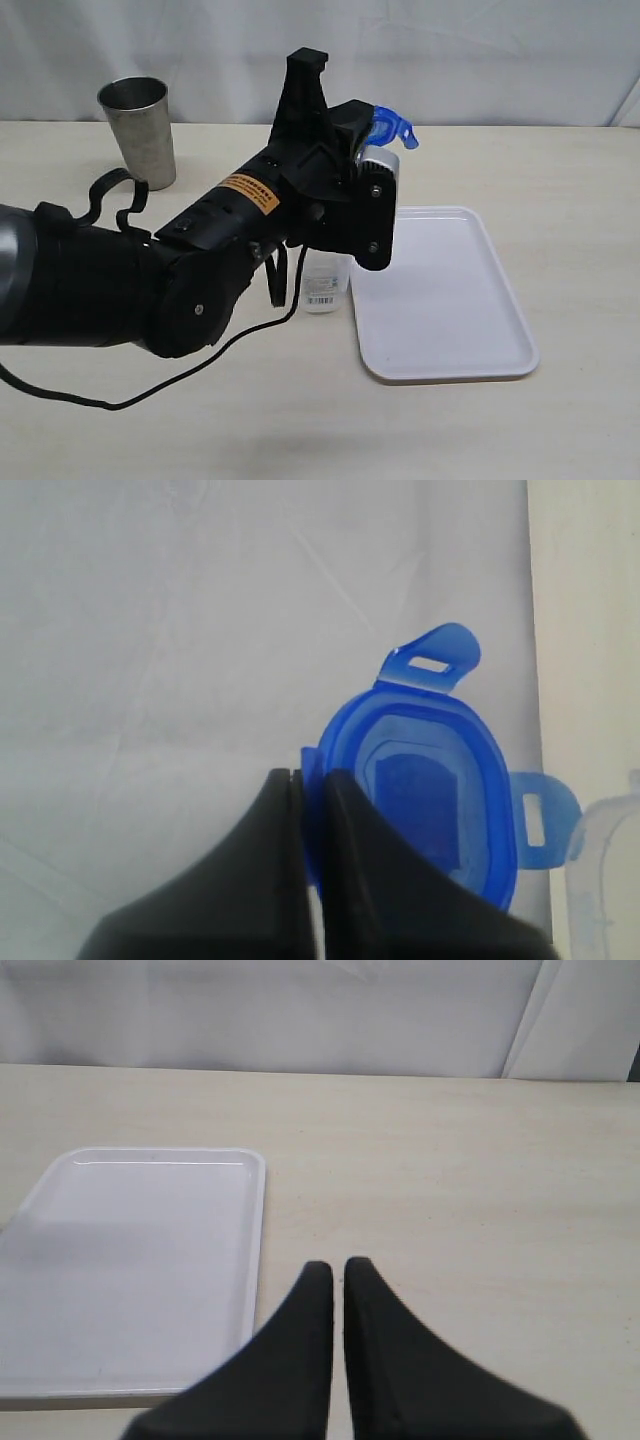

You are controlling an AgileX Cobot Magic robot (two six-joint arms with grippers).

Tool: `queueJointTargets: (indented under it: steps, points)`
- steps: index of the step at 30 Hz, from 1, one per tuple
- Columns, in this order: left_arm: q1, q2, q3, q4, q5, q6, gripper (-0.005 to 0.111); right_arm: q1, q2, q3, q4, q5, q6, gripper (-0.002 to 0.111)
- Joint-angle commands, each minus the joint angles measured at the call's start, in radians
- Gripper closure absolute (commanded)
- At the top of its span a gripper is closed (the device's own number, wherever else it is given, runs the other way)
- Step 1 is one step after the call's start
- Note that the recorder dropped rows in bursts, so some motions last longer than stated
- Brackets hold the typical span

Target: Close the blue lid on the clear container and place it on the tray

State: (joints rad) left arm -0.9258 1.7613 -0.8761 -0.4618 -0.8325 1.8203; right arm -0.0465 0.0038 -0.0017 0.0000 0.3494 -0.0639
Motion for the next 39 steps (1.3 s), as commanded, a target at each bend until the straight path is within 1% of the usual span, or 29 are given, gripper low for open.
queueJointTargets:
  steps: [1,7,13,28,34,39]
  points:
    - [-0.005,-0.002,0.004,-0.077,-0.041,0.021,0.107,0.002,-0.004,0.002,0.0,-0.003,0.0,0.104]
    - [-0.013,-0.004,0.034,-0.073,-0.042,0.03,0.107,0.002,-0.004,0.002,0.0,-0.003,0.0,0.104]
    - [-0.017,-0.006,0.073,-0.077,-0.071,0.032,0.107,0.002,-0.004,0.002,0.0,-0.003,0.0,0.104]
    - [-0.017,-0.007,0.085,-0.082,-0.062,0.032,0.107,0.002,-0.004,0.002,0.0,-0.003,0.0,0.104]
    - [-0.053,-0.007,0.085,-0.099,-0.062,0.032,0.107,0.002,-0.004,0.002,0.0,-0.003,0.0,0.104]
    - [-0.058,-0.007,0.085,-0.107,-0.062,0.032,0.107,0.002,-0.004,0.002,0.0,-0.003,0.0,0.104]
